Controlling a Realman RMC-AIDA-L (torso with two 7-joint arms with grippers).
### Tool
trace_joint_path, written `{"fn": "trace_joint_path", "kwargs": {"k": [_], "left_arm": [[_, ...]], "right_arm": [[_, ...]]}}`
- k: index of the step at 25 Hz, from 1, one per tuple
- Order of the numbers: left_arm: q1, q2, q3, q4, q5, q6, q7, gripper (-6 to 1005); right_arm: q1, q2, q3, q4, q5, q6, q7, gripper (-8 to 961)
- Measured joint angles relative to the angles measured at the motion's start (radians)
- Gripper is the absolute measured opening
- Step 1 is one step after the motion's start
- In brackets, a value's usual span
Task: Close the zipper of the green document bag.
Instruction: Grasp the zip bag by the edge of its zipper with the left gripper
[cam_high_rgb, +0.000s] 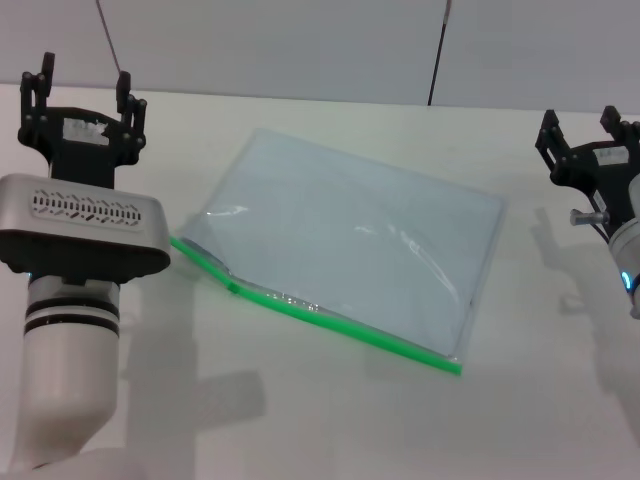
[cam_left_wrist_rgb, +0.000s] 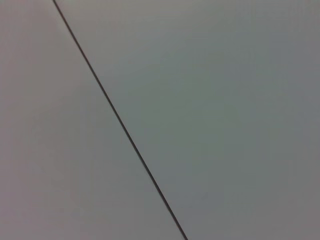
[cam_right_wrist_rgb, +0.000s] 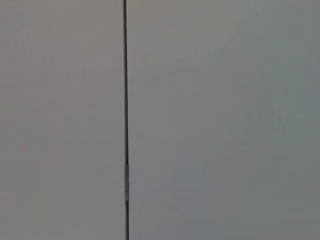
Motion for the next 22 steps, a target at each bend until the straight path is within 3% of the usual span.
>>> {"fn": "trace_joint_path", "kwargs": {"k": [22], "left_arm": [[-0.007, -0.002, 0.062, 0.016, -0.196, 0.061, 0.521, 695]], "right_arm": [[0.0, 0.0, 0.003, 0.002, 0.0, 0.0, 0.0, 712]]}}
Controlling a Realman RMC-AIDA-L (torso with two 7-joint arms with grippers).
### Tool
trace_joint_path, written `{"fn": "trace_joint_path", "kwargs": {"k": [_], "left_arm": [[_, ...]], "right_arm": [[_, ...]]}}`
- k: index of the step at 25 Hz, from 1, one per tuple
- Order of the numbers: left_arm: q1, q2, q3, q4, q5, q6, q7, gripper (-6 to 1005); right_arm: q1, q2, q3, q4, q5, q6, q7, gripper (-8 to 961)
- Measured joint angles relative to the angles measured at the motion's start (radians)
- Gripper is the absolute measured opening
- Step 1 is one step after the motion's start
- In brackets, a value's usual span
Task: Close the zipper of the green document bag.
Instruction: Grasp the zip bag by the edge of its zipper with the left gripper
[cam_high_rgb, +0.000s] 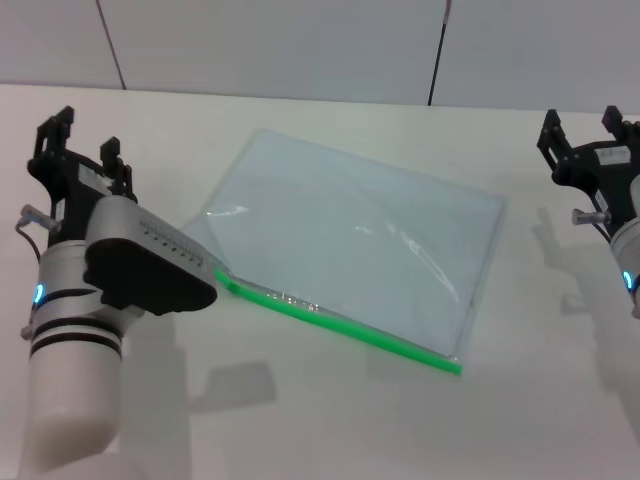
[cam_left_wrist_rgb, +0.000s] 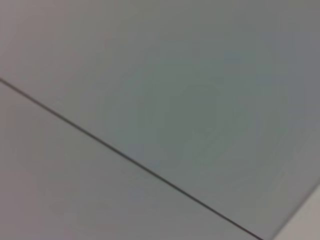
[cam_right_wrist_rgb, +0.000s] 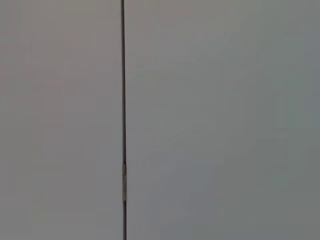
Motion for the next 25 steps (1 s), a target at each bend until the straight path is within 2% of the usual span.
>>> {"fn": "trace_joint_path", "kwargs": {"k": [4, 11, 25], "left_arm": [[-0.003, 0.0, 0.001, 0.0, -0.018, 0.064, 0.068, 600], [-0.002, 0.0, 0.002, 0.013, -0.046, 0.112, 0.198, 600], [-0.003, 0.0, 0.003, 0.017, -0.06, 0.213, 0.319, 600]], "right_arm": [[0.0, -0.001, 0.0, 0.0, 0.0, 0.0, 0.0, 712], [0.0, -0.001, 0.004, 0.0, 0.0, 0.0, 0.0, 711], [0.001, -0.003, 0.012, 0.005, 0.001, 0.0, 0.006, 712]]}}
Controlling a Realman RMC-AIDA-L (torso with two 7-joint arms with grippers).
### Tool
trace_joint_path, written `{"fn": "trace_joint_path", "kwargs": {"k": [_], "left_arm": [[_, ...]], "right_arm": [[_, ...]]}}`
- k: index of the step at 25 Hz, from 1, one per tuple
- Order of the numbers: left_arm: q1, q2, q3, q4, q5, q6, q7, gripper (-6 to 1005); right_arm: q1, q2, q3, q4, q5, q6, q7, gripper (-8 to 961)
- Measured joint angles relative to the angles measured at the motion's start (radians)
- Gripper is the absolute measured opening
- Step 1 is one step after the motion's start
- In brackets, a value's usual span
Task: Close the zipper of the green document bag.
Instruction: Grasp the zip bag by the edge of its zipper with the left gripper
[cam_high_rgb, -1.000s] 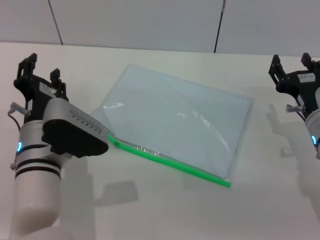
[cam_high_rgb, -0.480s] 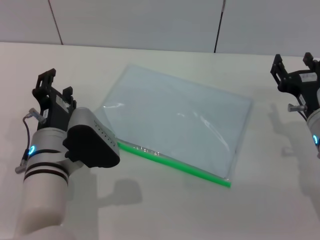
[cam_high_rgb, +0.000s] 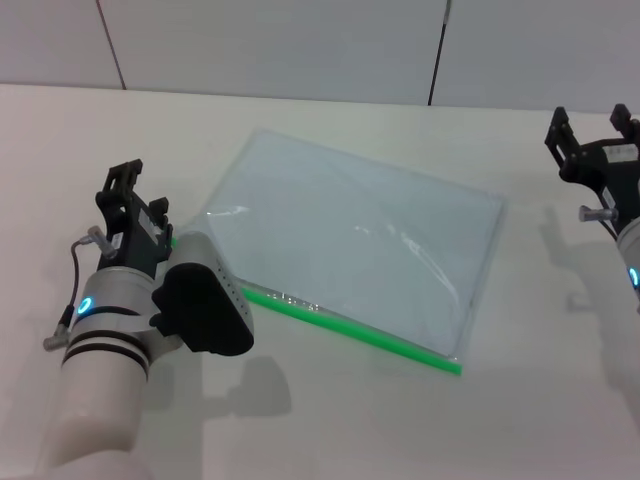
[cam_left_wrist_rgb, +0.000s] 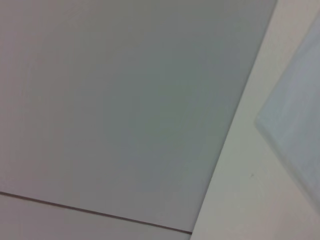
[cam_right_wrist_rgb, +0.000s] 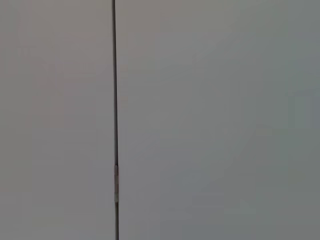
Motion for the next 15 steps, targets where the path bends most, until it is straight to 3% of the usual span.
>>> {"fn": "trace_joint_path", "kwargs": {"k": [15], "left_arm": [[0.009, 0.004, -0.004, 0.0, -0.049, -0.001, 0.004, 601]], "right_arm": [[-0.002, 0.0, 0.047, 0.002, 0.0, -0.025, 0.001, 711]]}}
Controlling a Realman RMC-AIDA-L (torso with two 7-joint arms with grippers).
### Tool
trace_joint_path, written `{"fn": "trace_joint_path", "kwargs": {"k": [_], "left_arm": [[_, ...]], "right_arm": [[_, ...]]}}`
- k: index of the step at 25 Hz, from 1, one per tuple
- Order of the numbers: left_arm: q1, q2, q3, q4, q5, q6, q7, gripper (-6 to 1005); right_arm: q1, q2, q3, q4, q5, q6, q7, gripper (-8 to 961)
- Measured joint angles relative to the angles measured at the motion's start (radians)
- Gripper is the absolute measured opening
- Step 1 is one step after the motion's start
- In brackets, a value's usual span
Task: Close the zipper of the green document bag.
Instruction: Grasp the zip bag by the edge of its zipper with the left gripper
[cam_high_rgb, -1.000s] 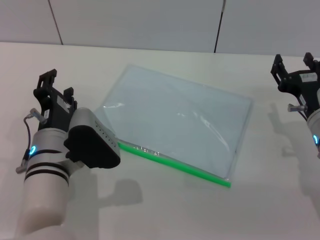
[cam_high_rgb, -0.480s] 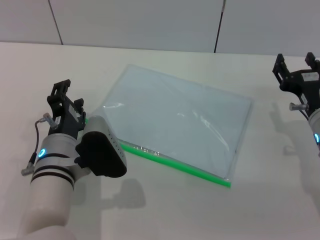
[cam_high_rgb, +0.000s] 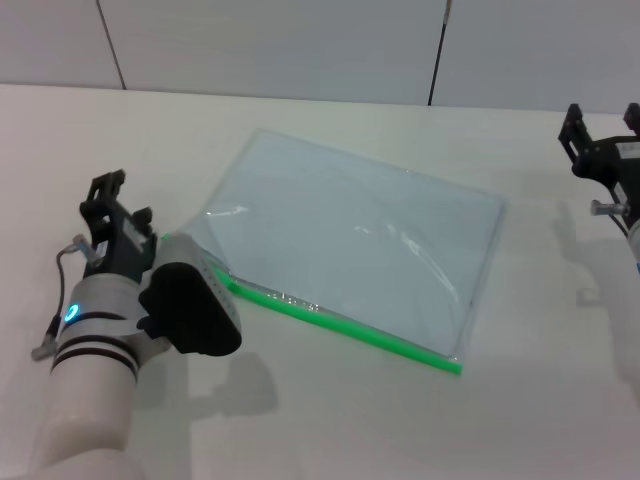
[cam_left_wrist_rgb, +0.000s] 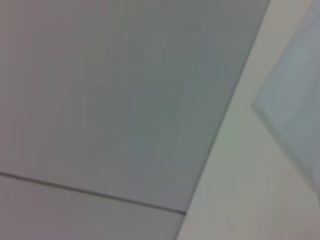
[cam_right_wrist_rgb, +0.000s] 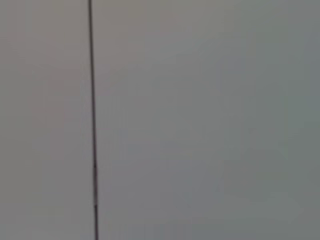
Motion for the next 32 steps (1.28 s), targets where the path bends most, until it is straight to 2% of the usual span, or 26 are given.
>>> {"fn": "trace_joint_path", "kwargs": {"k": [6, 32], "left_arm": [[0.005, 0.002, 0.005, -0.013, -0.06, 0.003, 0.016, 601], [-0.032, -0.002, 0.013, -0.005, -0.096, 0.12, 0.171, 600]], "right_arm": [[-0.015, -0.003, 0.026, 0.0, 0.0, 0.0, 0.0, 712], [-0.013, -0.002, 0.02, -0.005, -0.007, -0.014, -0.008, 711]]}}
